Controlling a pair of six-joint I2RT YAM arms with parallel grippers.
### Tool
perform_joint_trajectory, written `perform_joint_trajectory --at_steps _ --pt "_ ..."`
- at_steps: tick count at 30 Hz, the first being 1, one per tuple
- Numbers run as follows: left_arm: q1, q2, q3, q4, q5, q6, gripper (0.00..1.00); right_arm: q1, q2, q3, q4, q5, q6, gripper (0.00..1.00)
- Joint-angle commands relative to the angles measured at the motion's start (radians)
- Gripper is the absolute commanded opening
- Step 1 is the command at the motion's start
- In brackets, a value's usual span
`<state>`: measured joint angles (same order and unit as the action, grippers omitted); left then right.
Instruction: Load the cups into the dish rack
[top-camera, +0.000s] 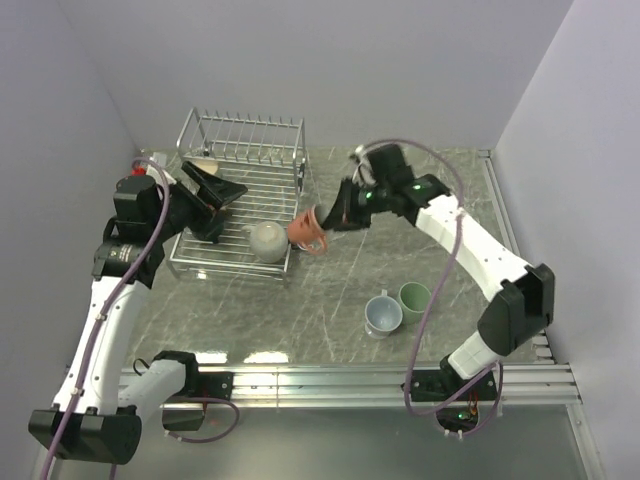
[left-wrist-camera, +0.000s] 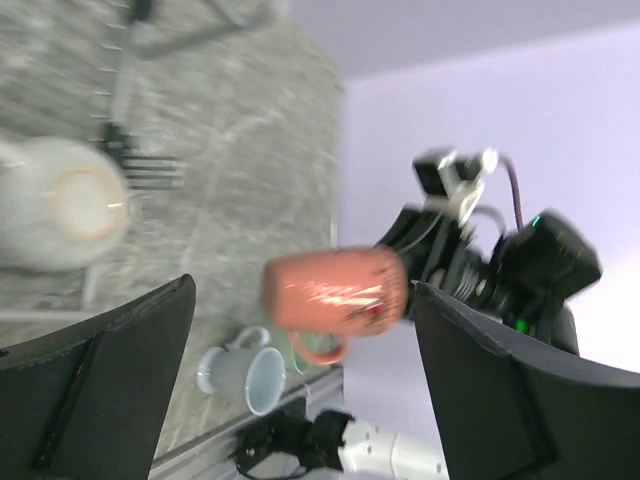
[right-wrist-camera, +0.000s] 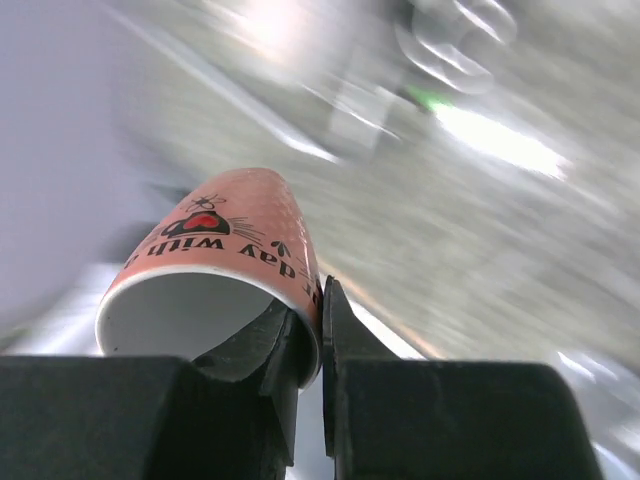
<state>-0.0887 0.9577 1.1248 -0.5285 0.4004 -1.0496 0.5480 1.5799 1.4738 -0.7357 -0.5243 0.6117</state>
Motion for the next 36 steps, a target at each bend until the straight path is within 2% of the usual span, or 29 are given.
perform_joint_trajectory --at_steps 1,2,3,4,5,6,8,9,11,12,16,19,24,31,33,36 --pt "-0.009 -0.004 -0.051 0.309 0.254 -0.044 0.97 -0.037 -0.078 0.040 0.322 -0.379 0.317 0.00" --pt "-0.014 -0.002 -0.066 0.393 0.282 -0.079 0.97 -0.036 -0.077 0.017 0.489 -0.452 0.383 0.00" --pt "-0.020 0.001 -0.094 0.430 0.288 -0.096 0.98 -0.034 -0.077 -0.003 0.583 -0.474 0.531 0.00" --pt "-0.032 0.003 -0.109 0.461 0.293 -0.111 0.98 -0.036 -0.078 -0.027 0.681 -0.491 0.606 0.00" --pt "-0.039 0.004 -0.121 0.519 0.295 -0.140 0.97 -0.037 -0.080 -0.073 0.876 -0.505 0.679 0.00" --pt "-0.045 0.009 -0.146 0.528 0.288 -0.151 0.98 -0.036 -0.075 -0.088 0.951 -0.522 0.795 0.00" --pt "-0.069 0.013 -0.181 0.617 0.294 -0.200 0.98 -0.033 -0.055 -0.116 1.120 -0.537 0.884 0.00" --pt "-0.078 0.015 -0.227 0.728 0.298 -0.228 0.98 -0.030 -0.046 -0.124 1.162 -0.546 0.946 0.00" --pt "-0.100 0.016 -0.263 0.820 0.299 -0.294 0.98 -0.026 -0.026 -0.147 1.263 -0.549 0.997 0.00" --pt "-0.109 0.021 -0.282 0.888 0.298 -0.309 0.98 -0.025 -0.017 -0.153 1.286 -0.551 1.031 0.00" --pt "-0.111 0.024 -0.287 0.962 0.296 -0.349 0.98 -0.026 -0.004 -0.167 1.322 -0.545 1.053 0.00" --pt "-0.106 0.007 -0.261 0.920 0.270 -0.331 0.97 -0.029 0.000 -0.181 1.325 -0.540 1.050 0.00" --pt "-0.051 -0.033 -0.217 0.834 0.273 -0.311 0.97 -0.052 0.011 -0.253 1.498 -0.516 1.172 0.00" --pt "-0.034 -0.047 -0.247 0.914 0.290 -0.371 0.97 -0.054 0.049 -0.245 1.561 -0.514 1.214 0.00" --pt "-0.037 -0.016 -0.221 0.868 0.322 -0.351 0.98 -0.053 0.063 -0.227 1.547 -0.519 1.206 0.00" --pt "-0.078 0.030 -0.160 0.741 0.313 -0.241 0.98 -0.043 0.081 -0.199 1.515 -0.531 1.191 0.00"
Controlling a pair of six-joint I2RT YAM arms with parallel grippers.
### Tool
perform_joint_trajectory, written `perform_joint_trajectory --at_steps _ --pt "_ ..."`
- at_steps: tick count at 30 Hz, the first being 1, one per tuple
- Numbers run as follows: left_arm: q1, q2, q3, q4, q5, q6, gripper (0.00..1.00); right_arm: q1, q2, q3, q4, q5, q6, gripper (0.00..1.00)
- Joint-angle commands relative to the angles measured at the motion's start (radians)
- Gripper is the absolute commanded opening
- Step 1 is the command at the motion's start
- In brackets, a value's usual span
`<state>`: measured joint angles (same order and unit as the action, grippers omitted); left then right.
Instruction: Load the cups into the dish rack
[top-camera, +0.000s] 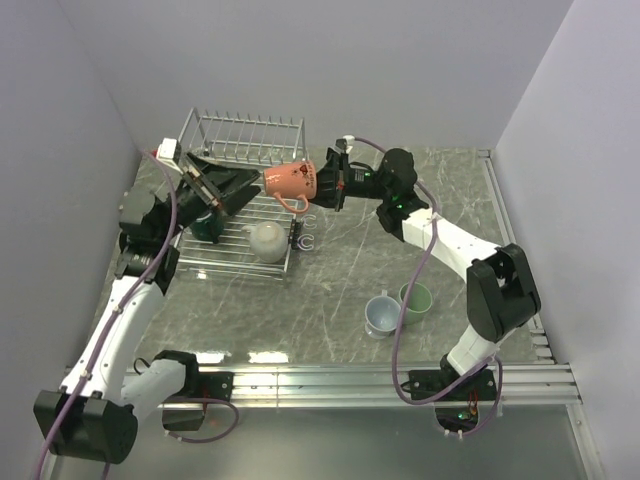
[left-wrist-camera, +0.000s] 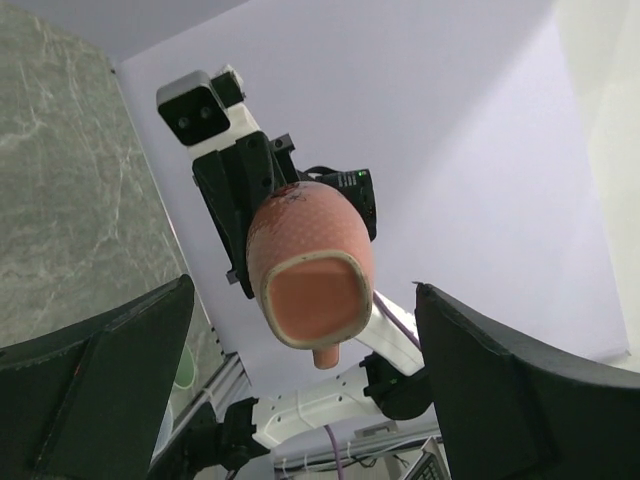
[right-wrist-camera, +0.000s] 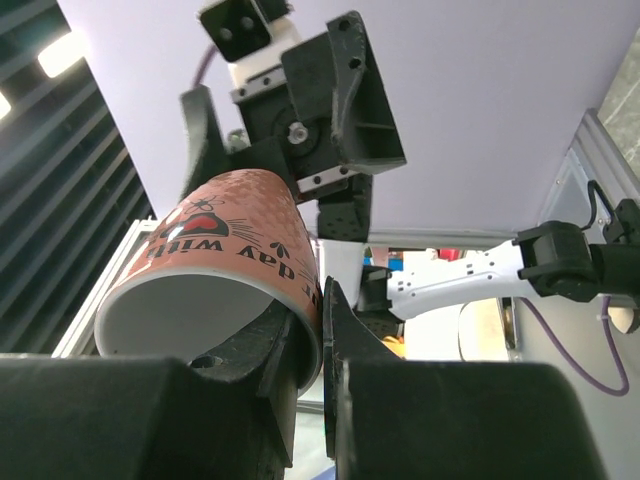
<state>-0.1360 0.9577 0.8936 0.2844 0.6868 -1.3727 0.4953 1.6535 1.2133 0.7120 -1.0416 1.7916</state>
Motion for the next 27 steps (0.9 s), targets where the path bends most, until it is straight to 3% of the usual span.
perform_joint_trajectory --at_steps 1,4,13,16,19,20,23,25,27 --pt "-0.040 0.032 0.067 -0.045 0.010 0.078 0.98 0.012 0.012 0.066 0.061 -0.018 0.009 0.00" --pt "-0.065 0.036 0.028 0.042 -0.009 0.029 0.98 0.022 0.017 0.065 0.049 -0.024 -0.001 0.00" --pt "-0.102 0.067 0.073 -0.008 -0.039 0.072 0.93 0.048 0.006 0.025 0.017 -0.026 -0.037 0.00" --pt "-0.106 0.064 0.061 -0.008 -0.061 0.063 0.87 0.058 0.006 0.020 0.014 -0.028 -0.041 0.00" --pt "-0.106 0.058 0.064 -0.025 -0.069 0.073 0.62 0.060 0.002 0.011 0.006 -0.023 -0.049 0.00" --pt "-0.106 0.055 0.068 -0.031 -0.066 0.078 0.45 0.060 0.002 0.009 0.006 -0.020 -0.051 0.00" --pt "-0.106 0.041 0.071 -0.073 -0.072 0.098 0.25 0.060 -0.003 0.005 0.003 -0.011 -0.051 0.00" --pt "-0.106 0.033 0.065 -0.080 -0.073 0.095 0.18 0.060 -0.001 0.008 -0.003 -0.002 -0.055 0.00" --pt "-0.108 0.023 0.051 -0.068 -0.064 0.089 0.22 0.058 0.000 0.009 -0.017 0.009 -0.063 0.00"
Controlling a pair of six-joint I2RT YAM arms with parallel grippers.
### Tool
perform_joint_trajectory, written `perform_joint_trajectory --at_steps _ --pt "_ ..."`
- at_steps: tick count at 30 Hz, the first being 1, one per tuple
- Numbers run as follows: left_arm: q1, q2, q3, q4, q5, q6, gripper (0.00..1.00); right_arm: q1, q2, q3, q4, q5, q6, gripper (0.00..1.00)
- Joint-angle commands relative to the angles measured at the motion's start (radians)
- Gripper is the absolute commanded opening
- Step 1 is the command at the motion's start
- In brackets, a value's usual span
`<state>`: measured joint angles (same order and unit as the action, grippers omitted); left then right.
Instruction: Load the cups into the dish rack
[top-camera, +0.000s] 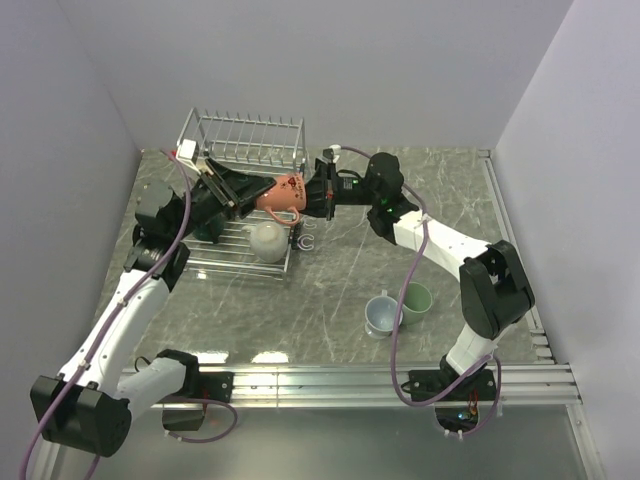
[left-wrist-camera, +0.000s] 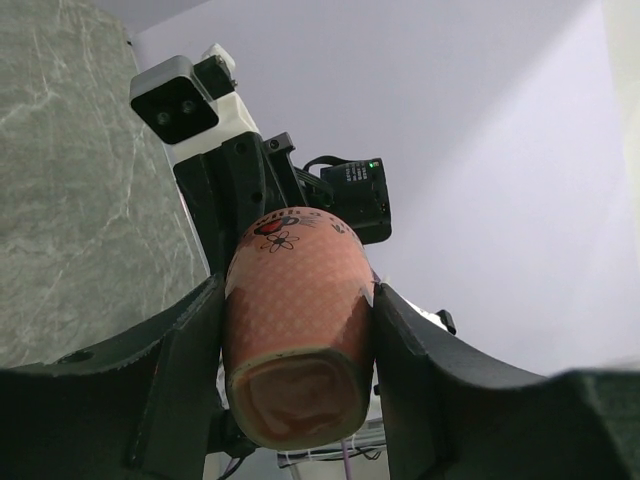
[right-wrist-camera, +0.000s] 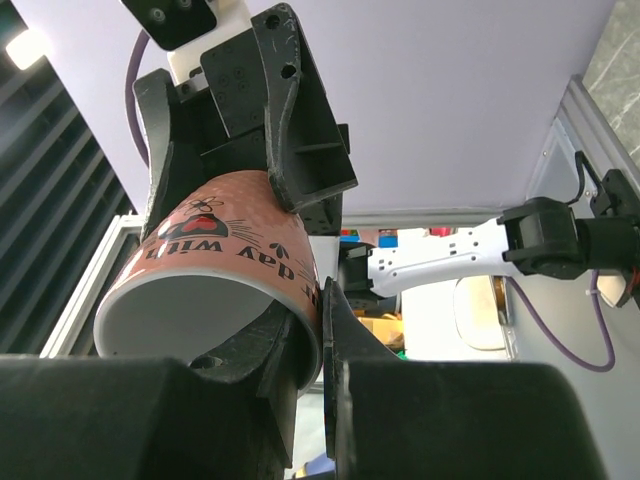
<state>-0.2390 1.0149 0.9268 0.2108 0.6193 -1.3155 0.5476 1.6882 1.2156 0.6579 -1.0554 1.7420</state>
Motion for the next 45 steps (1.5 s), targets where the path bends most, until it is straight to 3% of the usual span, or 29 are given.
perform_joint_trajectory --at_steps 1,2,5,13,17,24,32,33,34,38,39,45 --pt "-0.003 -0.036 0.015 0.006 0.014 0.027 0.28 0.006 -0.033 0.016 0.032 0.026 -0.018 0.00" --pt "-0.003 -0.042 0.017 -0.002 0.017 0.028 0.44 0.006 -0.027 0.022 0.028 0.029 -0.018 0.00" --pt "-0.005 -0.059 0.023 -0.037 0.013 0.039 0.57 0.006 -0.015 0.039 0.034 0.031 -0.012 0.00" --pt "-0.003 -0.078 0.017 -0.025 0.019 0.027 0.73 0.005 -0.013 0.027 0.039 0.037 -0.013 0.00" --pt "-0.003 -0.081 0.024 -0.048 0.020 0.039 0.75 0.006 -0.018 0.016 0.042 0.040 -0.015 0.00" --pt "-0.003 -0.099 -0.014 -0.004 0.036 0.012 0.59 0.003 -0.015 0.007 0.036 0.049 -0.024 0.00" --pt "-0.003 -0.101 -0.010 -0.027 0.046 0.015 0.17 0.006 -0.019 -0.004 0.008 0.055 -0.047 0.01" --pt "-0.003 -0.099 0.006 -0.039 0.045 0.030 0.15 0.005 -0.021 -0.002 -0.003 0.054 -0.055 0.10" --pt "-0.003 -0.095 0.016 -0.091 0.039 0.042 0.12 0.005 -0.022 -0.001 -0.036 0.054 -0.076 0.36" --pt "0.000 -0.072 0.087 -0.239 0.014 0.125 0.05 -0.003 -0.041 -0.002 -0.173 0.052 -0.172 0.73" --pt "0.003 -0.067 0.108 -0.267 0.011 0.149 0.01 -0.006 -0.047 0.001 -0.219 0.054 -0.208 0.74" --pt "0.085 -0.035 0.185 -0.436 0.016 0.243 0.00 -0.101 -0.113 0.005 -0.807 0.126 -0.649 0.76"
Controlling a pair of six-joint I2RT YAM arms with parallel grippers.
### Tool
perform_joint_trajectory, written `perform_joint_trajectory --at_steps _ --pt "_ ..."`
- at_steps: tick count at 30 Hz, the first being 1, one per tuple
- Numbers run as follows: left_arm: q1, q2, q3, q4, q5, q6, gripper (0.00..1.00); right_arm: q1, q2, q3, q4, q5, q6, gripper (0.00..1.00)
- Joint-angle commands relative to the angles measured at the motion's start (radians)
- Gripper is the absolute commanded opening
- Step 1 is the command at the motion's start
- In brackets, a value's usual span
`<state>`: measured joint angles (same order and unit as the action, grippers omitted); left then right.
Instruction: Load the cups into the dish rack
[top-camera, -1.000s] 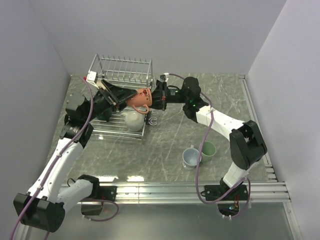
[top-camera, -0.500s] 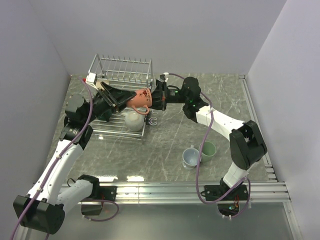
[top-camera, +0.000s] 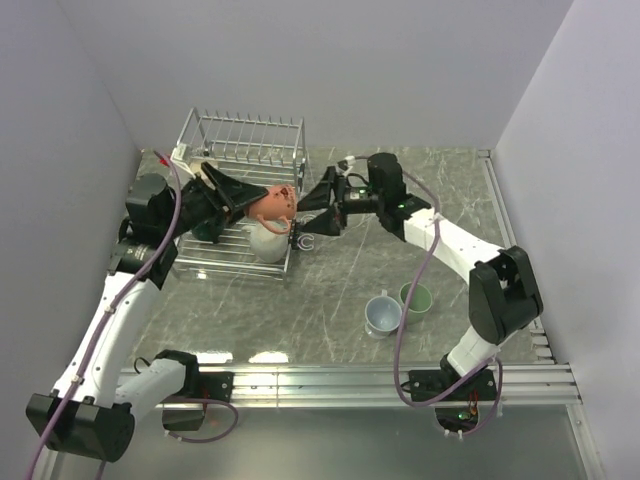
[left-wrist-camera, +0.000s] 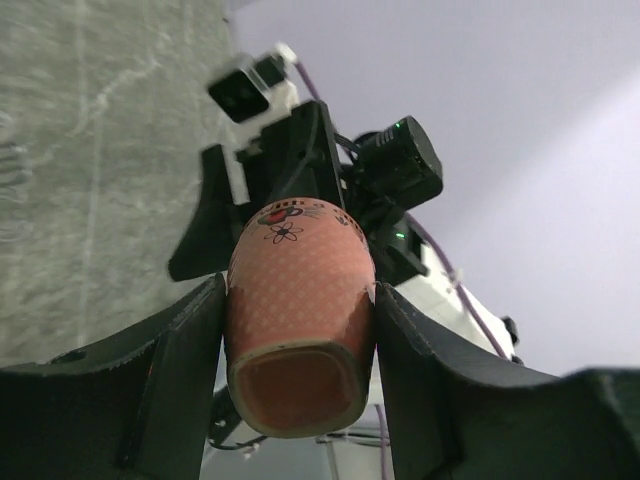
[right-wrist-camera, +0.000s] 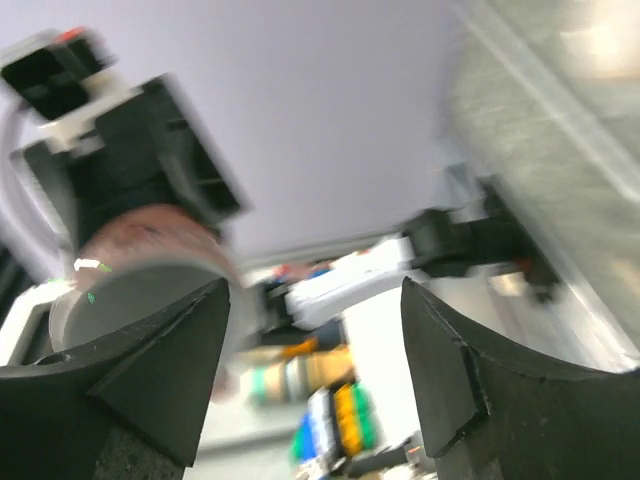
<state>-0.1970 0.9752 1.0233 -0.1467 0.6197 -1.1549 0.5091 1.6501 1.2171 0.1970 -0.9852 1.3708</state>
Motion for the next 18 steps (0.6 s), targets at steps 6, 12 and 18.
perform_joint_trajectory --at_steps 6,12,18 --pt "0.133 0.124 0.293 -0.434 -0.142 0.300 0.00 -0.185 -0.111 -0.037 -0.626 0.131 -0.527 0.75" --pt "0.133 0.255 0.452 -0.642 -0.418 0.432 0.00 -0.205 -0.134 -0.093 -0.666 0.145 -0.593 0.74" --pt "0.126 0.339 0.492 -0.746 -0.617 0.497 0.00 -0.205 -0.142 -0.136 -0.660 0.145 -0.610 0.73"
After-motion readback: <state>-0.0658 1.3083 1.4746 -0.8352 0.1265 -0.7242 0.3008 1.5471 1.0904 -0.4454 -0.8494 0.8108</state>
